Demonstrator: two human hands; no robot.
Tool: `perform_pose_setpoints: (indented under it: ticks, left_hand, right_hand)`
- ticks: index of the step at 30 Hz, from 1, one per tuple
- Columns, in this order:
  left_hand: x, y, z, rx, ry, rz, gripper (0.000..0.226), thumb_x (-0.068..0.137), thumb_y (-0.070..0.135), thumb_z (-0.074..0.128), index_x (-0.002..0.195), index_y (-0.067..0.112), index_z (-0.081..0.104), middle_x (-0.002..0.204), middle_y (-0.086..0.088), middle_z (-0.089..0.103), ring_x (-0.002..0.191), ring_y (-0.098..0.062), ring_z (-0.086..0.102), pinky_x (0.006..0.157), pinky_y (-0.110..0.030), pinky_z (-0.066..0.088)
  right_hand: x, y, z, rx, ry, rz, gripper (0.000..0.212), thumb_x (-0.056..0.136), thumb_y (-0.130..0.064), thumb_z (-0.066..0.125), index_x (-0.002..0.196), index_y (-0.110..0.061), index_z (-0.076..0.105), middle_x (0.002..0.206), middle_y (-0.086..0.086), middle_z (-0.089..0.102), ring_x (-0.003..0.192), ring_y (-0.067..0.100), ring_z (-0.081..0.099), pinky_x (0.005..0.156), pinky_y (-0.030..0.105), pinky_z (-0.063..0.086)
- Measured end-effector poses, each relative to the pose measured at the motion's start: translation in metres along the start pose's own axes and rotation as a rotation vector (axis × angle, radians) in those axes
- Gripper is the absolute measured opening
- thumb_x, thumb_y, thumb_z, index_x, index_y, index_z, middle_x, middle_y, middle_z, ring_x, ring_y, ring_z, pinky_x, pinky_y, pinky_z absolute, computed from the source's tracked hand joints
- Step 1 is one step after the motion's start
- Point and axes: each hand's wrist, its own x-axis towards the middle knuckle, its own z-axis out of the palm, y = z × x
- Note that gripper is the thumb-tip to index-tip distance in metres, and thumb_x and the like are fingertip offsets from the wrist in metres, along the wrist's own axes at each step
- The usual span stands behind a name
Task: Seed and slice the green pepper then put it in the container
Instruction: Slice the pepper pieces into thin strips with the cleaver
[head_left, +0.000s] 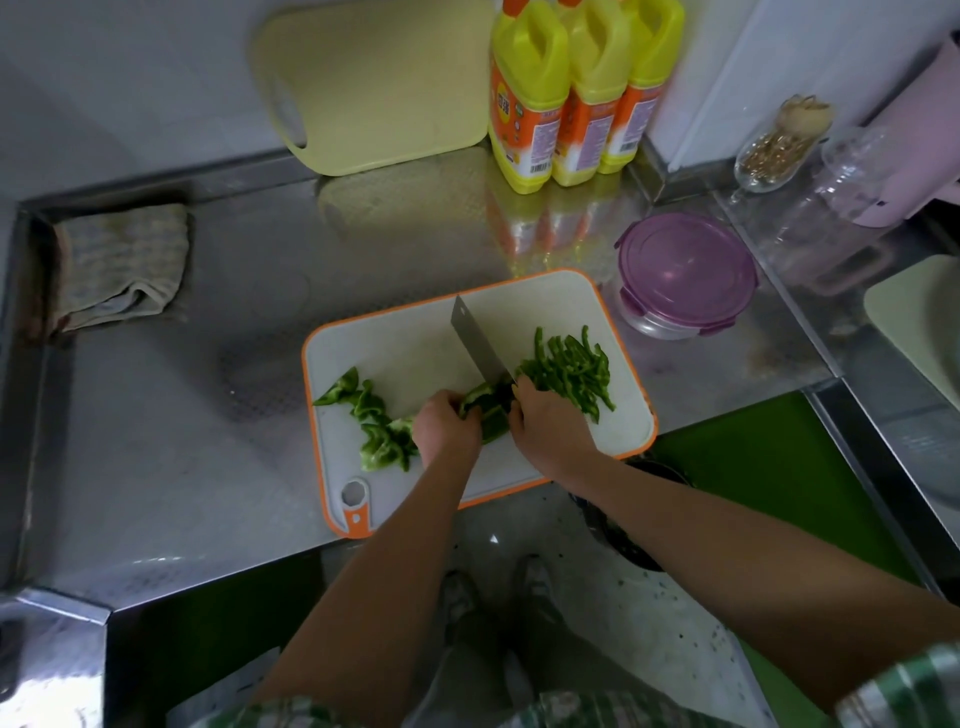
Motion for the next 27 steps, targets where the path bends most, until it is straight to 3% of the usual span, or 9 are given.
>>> perform_pose_setpoints:
  ticks: [7, 11, 20, 27]
  left_hand:
    - [0.003, 0.001, -0.002, -0.037, 0.024, -0.073, 0.028, 0.086, 0.03, 0.069, 0.108, 0.012, 0.064, 0.099, -0.009, 0.072, 0.093, -0.027, 0.067, 0.081, -0.034, 0.054]
    - [0.005, 0.003, 0.001, -0.08, 0.016, -0.121, 0.029, 0.083, 0.031, 0.073, 0.104, 0.013, 0.065, 0.092, -0.01, 0.073, 0.089, -0.027, 0.069, 0.083, -0.039, 0.056]
    - [0.006, 0.007, 0.001, -0.063, -0.004, -0.122, 0.013, 0.086, 0.025, 0.071, 0.085, 0.012, 0.069, 0.083, -0.011, 0.074, 0.083, -0.024, 0.069, 0.072, -0.032, 0.055]
    - [0.009, 0.005, 0.003, -0.004, -0.017, -0.064, 0.022, 0.087, 0.025, 0.069, 0.104, 0.012, 0.068, 0.097, -0.009, 0.072, 0.093, -0.028, 0.066, 0.08, -0.035, 0.055]
  right_hand:
    - [0.0, 0.003, -0.019, 0.152, 0.081, -0.047, 0.011, 0.099, -0.013, 0.042, 0.098, -0.004, 0.049, 0.056, -0.003, 0.04, 0.046, 0.009, 0.038, 0.042, 0.026, 0.025]
    - [-0.007, 0.004, -0.024, 0.131, -0.007, -0.034, 0.014, 0.098, -0.015, 0.042, 0.085, -0.01, 0.041, 0.058, 0.0, 0.041, 0.048, 0.012, 0.039, 0.043, 0.026, 0.026]
    - [-0.01, 0.002, -0.014, 0.115, -0.111, 0.044, 0.014, 0.099, -0.016, 0.041, 0.085, -0.012, 0.038, 0.063, 0.0, 0.04, 0.054, 0.012, 0.04, 0.047, 0.026, 0.025]
    - [-0.015, 0.003, -0.002, 0.048, -0.06, 0.025, 0.009, 0.1, -0.018, 0.038, 0.092, -0.013, 0.039, 0.064, -0.002, 0.042, 0.055, 0.014, 0.044, 0.048, 0.027, 0.027]
